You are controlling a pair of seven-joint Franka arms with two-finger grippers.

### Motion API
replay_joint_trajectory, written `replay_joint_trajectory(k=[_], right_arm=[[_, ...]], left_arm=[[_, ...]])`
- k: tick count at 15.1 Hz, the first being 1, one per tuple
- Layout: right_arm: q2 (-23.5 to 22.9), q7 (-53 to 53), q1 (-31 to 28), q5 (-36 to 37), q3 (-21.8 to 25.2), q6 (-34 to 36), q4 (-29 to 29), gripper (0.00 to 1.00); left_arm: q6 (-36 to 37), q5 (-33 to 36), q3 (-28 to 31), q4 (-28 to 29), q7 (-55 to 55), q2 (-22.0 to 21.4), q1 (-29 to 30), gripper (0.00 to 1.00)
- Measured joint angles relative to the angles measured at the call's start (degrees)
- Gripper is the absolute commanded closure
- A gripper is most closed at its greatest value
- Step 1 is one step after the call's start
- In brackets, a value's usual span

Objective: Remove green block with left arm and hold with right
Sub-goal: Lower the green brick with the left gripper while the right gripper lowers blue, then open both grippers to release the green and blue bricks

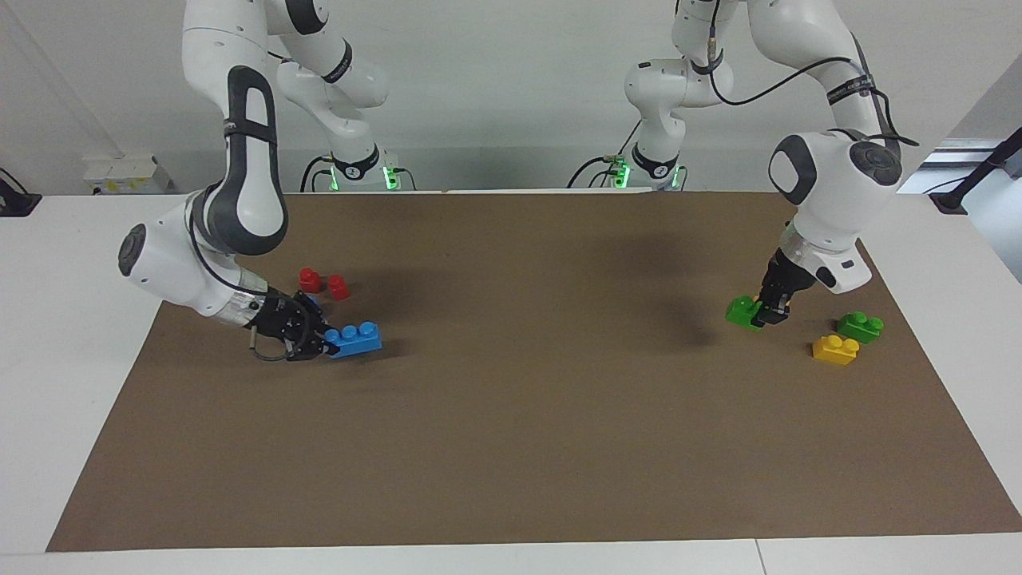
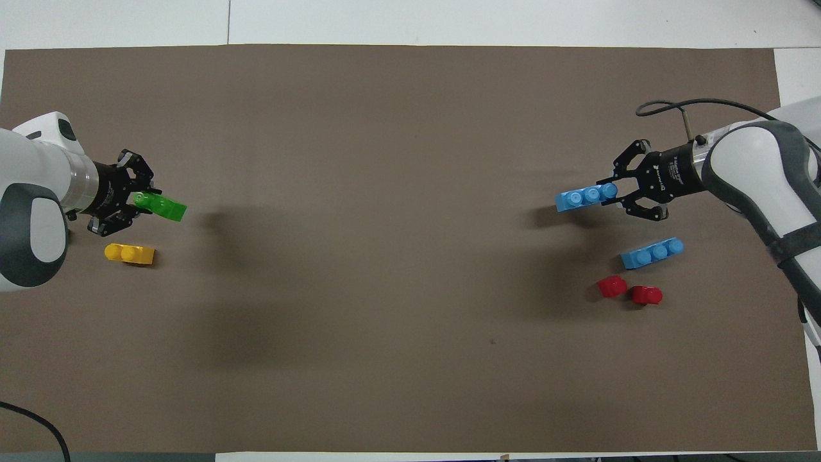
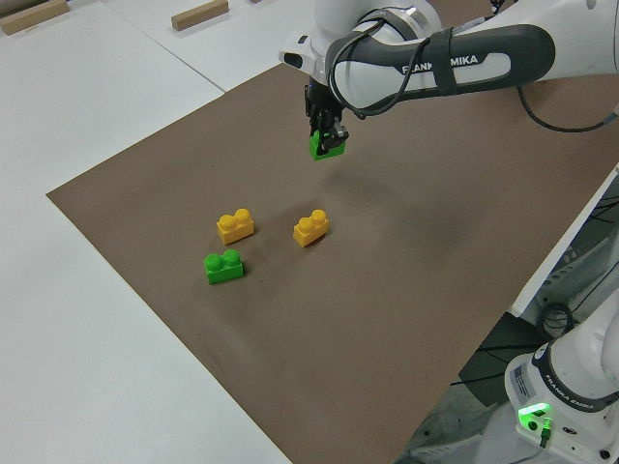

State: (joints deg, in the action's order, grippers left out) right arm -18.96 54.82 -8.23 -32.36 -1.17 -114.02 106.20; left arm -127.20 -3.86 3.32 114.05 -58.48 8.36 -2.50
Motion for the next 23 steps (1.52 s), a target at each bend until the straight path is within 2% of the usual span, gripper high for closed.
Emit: replay_joint_trajectory(k=[2,6,9,10,11,12,14,16,17,20,23], right_arm=[[-0.2,-0.4,-0.7,0.0,0.0,-0.2,0.9,1.00],[-1.5,-2.9,-1.1,0.0,-0.1,-2.5,2.8,1.00],[-2.6,-5.9,-2.1,-0.3,-0.1,-3.6,3.7,1.00],[-2.6,-5.9,-2.1,-0.2,-0.1,-3.6,3.7,0.53],[-2.6,-5.9,-2.1,-0.2,-0.2,-3.6,3.7,0.19],[-2.6,-5.9,-2.1,-0.2,-0.2,-3.6,3.7,0.08],[-2.6,-5.9,-2.1,-0.2,-0.4,-3.6,3.6,0.07],[-2.5,-5.5,-2.1,-0.2,-0.4,-2.8,2.6,0.06],[-2.2,-4.6,-2.1,-0.2,-0.4,-1.5,1.4,0.00],[0.5,-3.8,-2.1,2.4,-0.4,3.2,-2.8,0.00],[6.2,-6.0,-0.9,9.2,-0.8,9.0,-6.0,0.00]], left_arm=[[-2.1,0.0,0.0,-1.4,1.2,3.2,0.7,1.00],[-2.5,2.4,0.0,-7.9,2.3,10.2,1.5,1.00],[-3.8,4.0,0.0,-9.4,3.9,13.3,2.5,1.00],[-4.4,4.0,0.0,-9.4,4.4,13.9,2.6,1.00],[-4.8,4.1,0.0,-9.4,5.1,14.4,2.6,1.00],[-4.8,4.2,-0.1,-9.4,6.6,14.8,2.6,1.00],[-5.1,4.1,-0.1,-9.4,10.4,14.9,2.6,1.00],[-5.2,4.2,-0.2,-9.4,12.2,14.9,2.6,0.00],[-5.2,4.2,-0.2,-9.3,12.7,14.9,2.6,0.00],[-5.2,4.2,-0.3,-9.2,13.2,15.1,2.6,0.00],[-5.2,4.2,-0.3,-9.8,13.4,14.2,2.7,0.00]])
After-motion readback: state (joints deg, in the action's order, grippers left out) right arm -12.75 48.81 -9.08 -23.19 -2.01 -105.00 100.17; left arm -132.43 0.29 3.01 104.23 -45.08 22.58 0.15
